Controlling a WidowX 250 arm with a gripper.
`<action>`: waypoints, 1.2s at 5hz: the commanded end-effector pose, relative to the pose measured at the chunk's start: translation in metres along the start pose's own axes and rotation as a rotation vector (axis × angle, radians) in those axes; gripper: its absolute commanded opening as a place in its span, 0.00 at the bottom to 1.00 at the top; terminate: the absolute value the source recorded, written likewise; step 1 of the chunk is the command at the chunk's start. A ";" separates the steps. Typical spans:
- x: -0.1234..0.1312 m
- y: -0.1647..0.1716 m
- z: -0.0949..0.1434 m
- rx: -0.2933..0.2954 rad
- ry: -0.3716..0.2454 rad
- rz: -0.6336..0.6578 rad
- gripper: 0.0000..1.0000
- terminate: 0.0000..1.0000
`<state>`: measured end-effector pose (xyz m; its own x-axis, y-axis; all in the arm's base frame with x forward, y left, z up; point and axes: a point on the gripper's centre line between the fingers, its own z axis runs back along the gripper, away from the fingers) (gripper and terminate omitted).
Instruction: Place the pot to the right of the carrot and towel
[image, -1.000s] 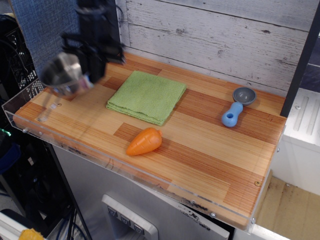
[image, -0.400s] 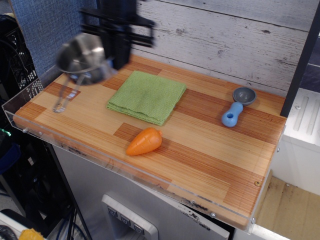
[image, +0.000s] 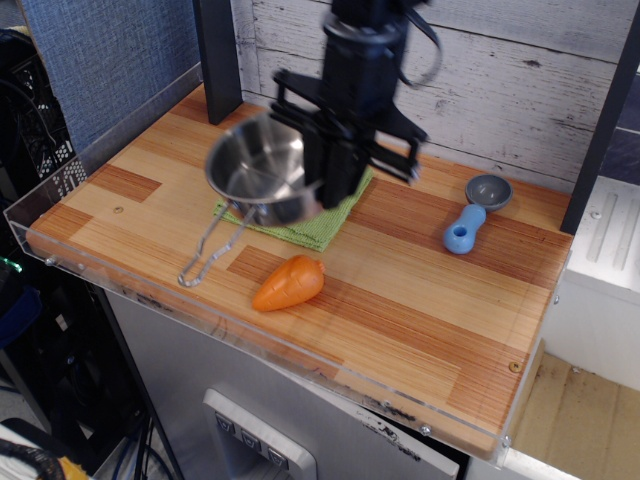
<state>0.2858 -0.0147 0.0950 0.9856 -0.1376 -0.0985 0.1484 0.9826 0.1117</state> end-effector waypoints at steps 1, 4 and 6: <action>0.004 -0.035 -0.012 0.048 -0.052 -0.147 0.00 0.00; 0.011 -0.088 -0.020 0.068 -0.100 -0.415 0.00 0.00; 0.000 -0.084 -0.067 0.034 0.033 -0.442 0.00 0.00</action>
<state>0.2761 -0.0983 0.0080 0.8132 -0.5392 -0.2188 0.5652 0.8214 0.0764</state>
